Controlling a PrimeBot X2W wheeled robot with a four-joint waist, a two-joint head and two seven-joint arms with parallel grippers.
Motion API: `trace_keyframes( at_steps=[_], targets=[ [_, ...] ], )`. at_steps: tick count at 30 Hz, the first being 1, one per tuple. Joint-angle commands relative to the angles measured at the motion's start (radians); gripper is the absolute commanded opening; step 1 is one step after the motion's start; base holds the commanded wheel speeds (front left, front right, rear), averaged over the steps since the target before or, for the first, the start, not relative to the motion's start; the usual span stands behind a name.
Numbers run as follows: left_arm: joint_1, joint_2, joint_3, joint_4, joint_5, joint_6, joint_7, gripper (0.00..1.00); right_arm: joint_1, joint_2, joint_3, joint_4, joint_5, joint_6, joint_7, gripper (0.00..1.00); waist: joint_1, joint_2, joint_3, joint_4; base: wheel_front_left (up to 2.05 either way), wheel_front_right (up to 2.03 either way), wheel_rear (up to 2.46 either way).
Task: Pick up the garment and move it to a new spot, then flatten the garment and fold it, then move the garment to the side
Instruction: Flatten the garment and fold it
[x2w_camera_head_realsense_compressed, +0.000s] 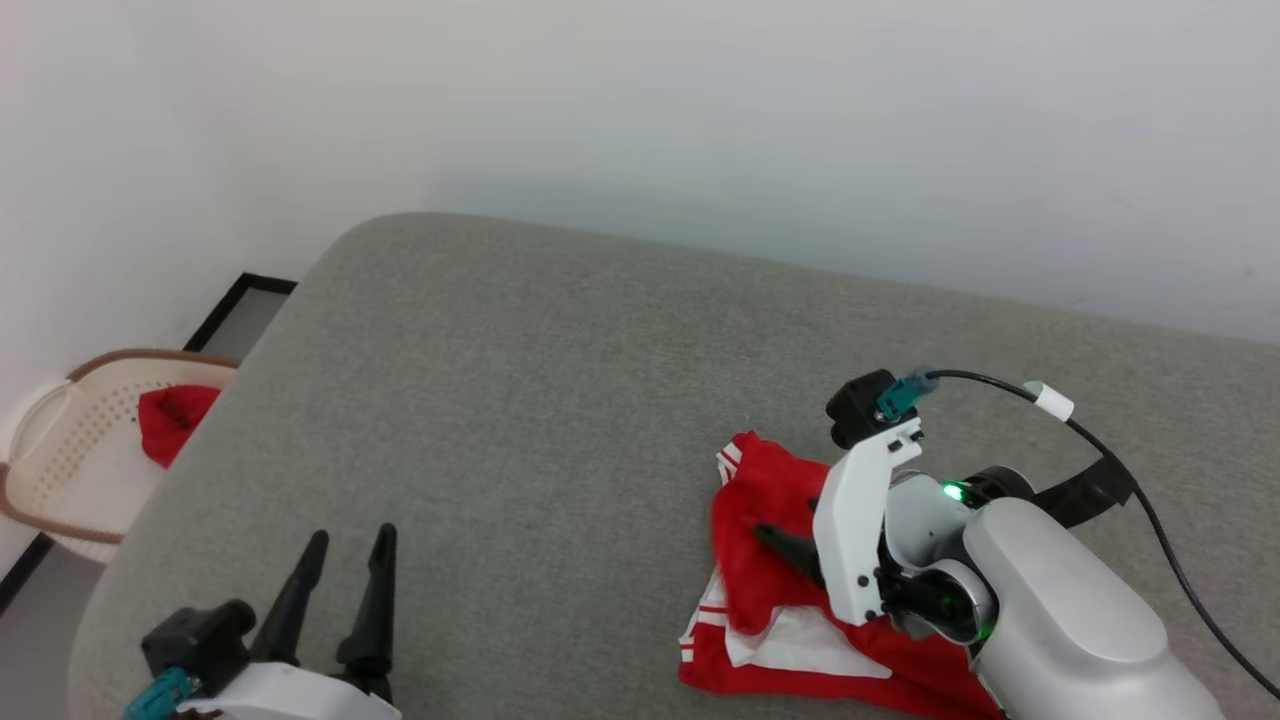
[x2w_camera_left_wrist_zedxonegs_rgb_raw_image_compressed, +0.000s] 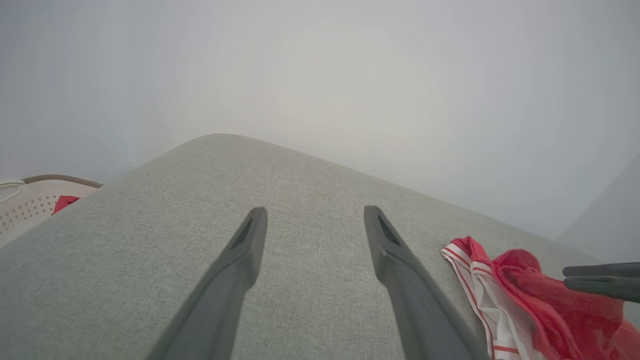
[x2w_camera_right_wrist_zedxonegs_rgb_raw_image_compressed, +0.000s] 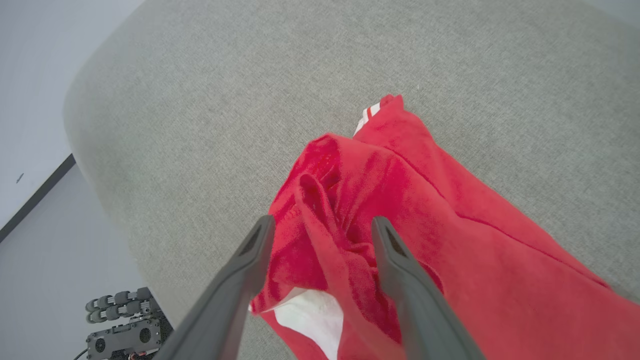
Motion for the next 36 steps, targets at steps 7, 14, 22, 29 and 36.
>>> trace_keyframes(
  at_steps=[7, 14, 22, 29, 36],
  targets=[
    [0.021, 0.006, 0.030, -0.009, 0.002, -0.006, -0.005, 1.00, -0.034, -0.018, 0.035, -0.061, 0.066, -0.001, -0.047, 1.00, 0.0000, 0.0000, -0.012, -0.048, 0.00, 0.00, 0.00],
    [0.041, 0.006, 0.060, -0.032, 0.014, -0.005, -0.004, 1.00, -0.025, -0.082, 0.030, -0.146, 0.078, -0.001, -0.132, 1.00, 0.0000, 0.0000, -0.013, -0.112, 0.00, 0.00, 0.00],
    [0.063, 0.010, 0.094, -0.054, 0.028, -0.003, -0.004, 1.00, 0.049, -0.165, -0.068, -0.203, 0.049, -0.001, -0.279, 1.00, 0.0000, 0.0000, -0.016, -0.188, 0.00, 0.00, 0.00],
    [0.090, 0.008, 0.122, -0.079, 0.045, 0.005, -0.004, 1.00, 0.151, -0.221, -0.171, -0.242, -0.018, -0.001, -0.448, 1.00, 0.0000, 0.0000, -0.017, -0.245, 0.00, 0.00, 0.00],
    [0.114, 0.012, 0.144, -0.094, 0.057, 0.005, -0.004, 1.00, 0.259, -0.247, -0.258, -0.267, -0.074, -0.001, -0.587, 1.00, 0.0000, 0.0000, -0.021, -0.276, 0.00, 0.00, 0.00]
  ],
)
